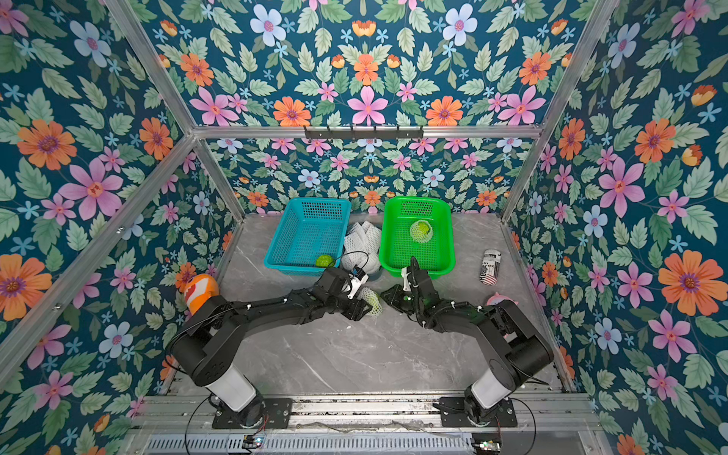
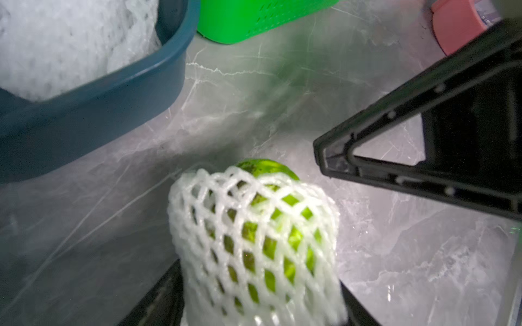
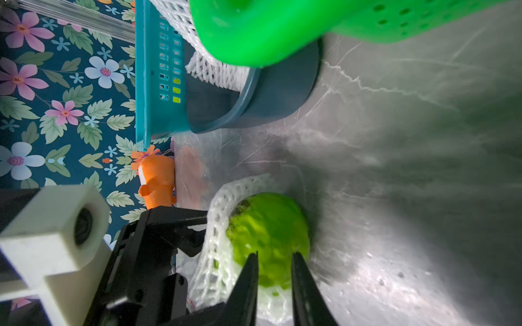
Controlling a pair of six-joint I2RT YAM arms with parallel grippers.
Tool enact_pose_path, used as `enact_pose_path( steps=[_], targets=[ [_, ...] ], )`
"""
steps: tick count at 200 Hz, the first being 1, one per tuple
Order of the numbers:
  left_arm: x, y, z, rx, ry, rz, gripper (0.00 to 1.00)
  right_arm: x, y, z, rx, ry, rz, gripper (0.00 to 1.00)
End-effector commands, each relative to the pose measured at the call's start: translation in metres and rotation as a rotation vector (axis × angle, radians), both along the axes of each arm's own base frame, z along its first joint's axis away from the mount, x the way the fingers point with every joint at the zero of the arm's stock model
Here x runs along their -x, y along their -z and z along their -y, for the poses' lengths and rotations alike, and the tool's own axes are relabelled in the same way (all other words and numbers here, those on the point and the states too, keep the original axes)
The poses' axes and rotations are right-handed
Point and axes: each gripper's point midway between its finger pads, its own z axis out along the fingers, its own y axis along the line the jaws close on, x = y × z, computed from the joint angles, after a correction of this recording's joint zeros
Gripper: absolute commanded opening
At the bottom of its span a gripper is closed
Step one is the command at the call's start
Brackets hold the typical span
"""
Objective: Sleeve custard apples in foam nets
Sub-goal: Put on the foam net on the custard apple.
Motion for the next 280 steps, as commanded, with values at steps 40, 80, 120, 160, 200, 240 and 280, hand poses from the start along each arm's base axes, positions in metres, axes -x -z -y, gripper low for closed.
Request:
enact_pose_path(
  steps=[40,80,120,160,200,240,280],
  targets=[
    [0.005,0.01,-0.01,-0.052,-0.014,-0.028,0.69,-0.006,-0.022,-0.02,-0.098,-0.073,0.073,0.28],
    [0.005,0.01,-0.012,-0.052,-0.018,-0.029,0.69,-0.001,-0.03,-0.032,-0.121,-0.13,0.087,0.3],
    [0.005,0.01,-0.011,-0.05,-0.017,-0.029,0.69,0.001,-0.018,-0.039,-0.141,-0.154,0.057,0.29],
    [0.004,0.011,-0.012,-0.053,-0.021,-0.031,0.69,0.005,-0.027,-0.043,-0.171,-0.181,0.083,0.27],
    [0.006,0.009,-0.014,-0.048,-0.029,-0.034,0.71,0.007,-0.026,-0.039,-0.15,-0.171,0.082,0.27],
    [0.008,0.008,-0.019,-0.052,-0.045,-0.024,0.75,0.011,-0.025,-0.04,-0.14,-0.199,0.073,0.26],
    [0.008,0.009,-0.02,-0.055,-0.052,-0.025,0.77,0.016,-0.023,-0.041,-0.14,-0.223,0.06,0.25]
  ],
)
